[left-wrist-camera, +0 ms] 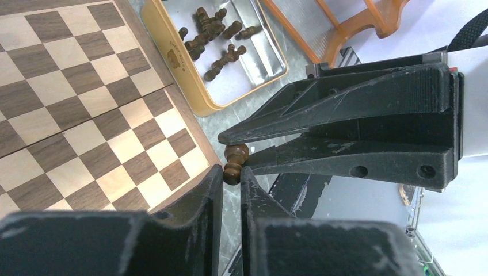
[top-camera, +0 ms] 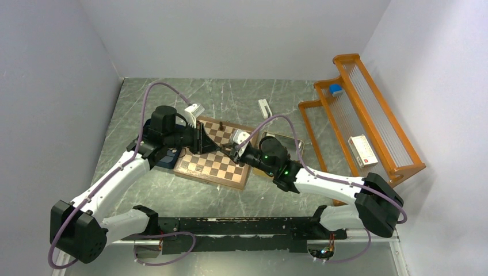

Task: Set up the chess pieces on the board
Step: Place the chess piece on the chessboard.

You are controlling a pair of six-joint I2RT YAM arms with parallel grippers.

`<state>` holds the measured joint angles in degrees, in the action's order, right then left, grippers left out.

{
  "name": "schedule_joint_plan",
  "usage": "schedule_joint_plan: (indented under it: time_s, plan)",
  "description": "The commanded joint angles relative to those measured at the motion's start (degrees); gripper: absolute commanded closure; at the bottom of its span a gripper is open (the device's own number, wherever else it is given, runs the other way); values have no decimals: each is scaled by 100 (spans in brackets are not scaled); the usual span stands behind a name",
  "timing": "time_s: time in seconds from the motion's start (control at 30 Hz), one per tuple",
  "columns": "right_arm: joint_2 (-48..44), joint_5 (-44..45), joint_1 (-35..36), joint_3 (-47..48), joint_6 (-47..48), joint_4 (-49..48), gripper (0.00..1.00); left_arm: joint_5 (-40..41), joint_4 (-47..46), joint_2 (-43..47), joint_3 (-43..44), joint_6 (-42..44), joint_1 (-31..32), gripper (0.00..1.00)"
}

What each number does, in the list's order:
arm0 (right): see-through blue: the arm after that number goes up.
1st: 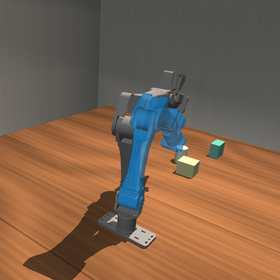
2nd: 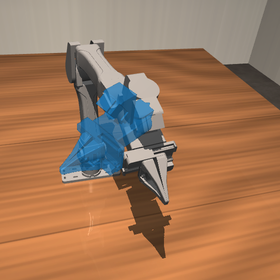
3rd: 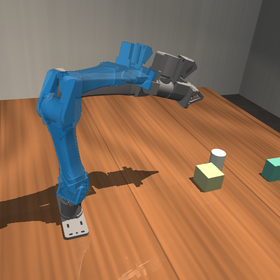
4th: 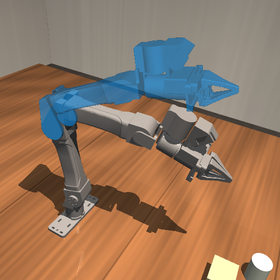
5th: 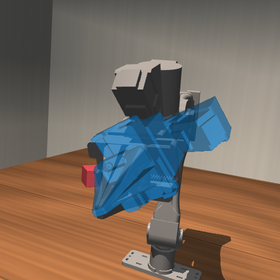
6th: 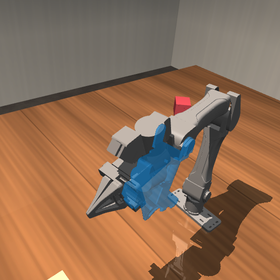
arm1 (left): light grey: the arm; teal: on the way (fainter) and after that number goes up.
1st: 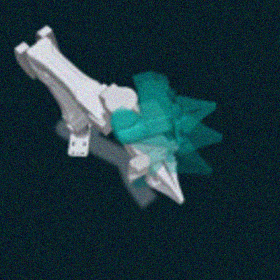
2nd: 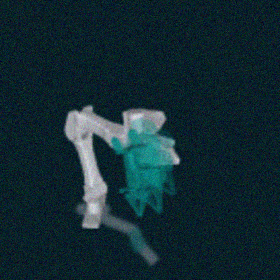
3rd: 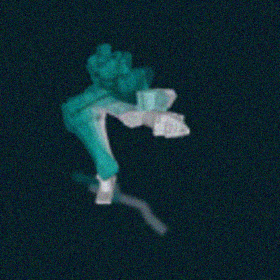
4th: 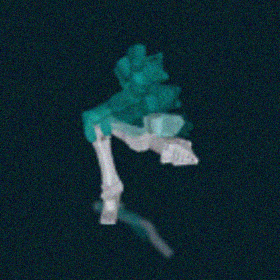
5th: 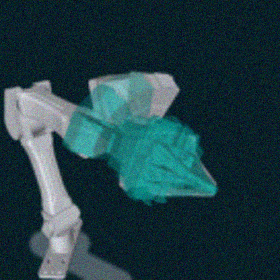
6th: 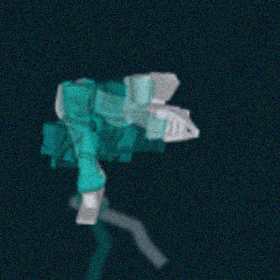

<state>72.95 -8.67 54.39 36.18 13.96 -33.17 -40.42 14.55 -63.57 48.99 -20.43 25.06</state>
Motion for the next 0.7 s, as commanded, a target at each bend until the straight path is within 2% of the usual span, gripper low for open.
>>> schedule_joint_plan:
  time_s: [0.0,0.03,0.07,0.23,0.4,0.43,0.47,0.5,0.67]
  plan:
    - [-95,-67,-26,-15,7,-209,100,-282,-296,10,-73,-50,-27,88]
    - [-84,-96,-28,-5,37,-166,100,-282,-309,8,-70,-43,-27,90]
    - [-80,-92,-21,-7,34,-139,96,-257,-302,-1,-55,-22,-27,92]
    - [-182,-53,-30,-112,-48,-61,62,283,212,-194,402,377,-27,95]
    - [-635,-5,-17,-372,-216,161,31,1022,1365,-892,1396,1240,-27,95]
    - [-778,-3,-22,-391,-298,299,21,1175,1585,-1049,1583,1467,-27,95]
    - [-925,24,-17,-388,-390,452,4,1373,1788,-1208,1769,1611,-30,95]
    - [-1077,74,-21,-372,-504,630,1,1596,1982,-1360,1952,1747,-28,95]
    - [-1803,214,-12,-210,-896,1631,0,2804,2953,-2271,2862,2487,-27,95]
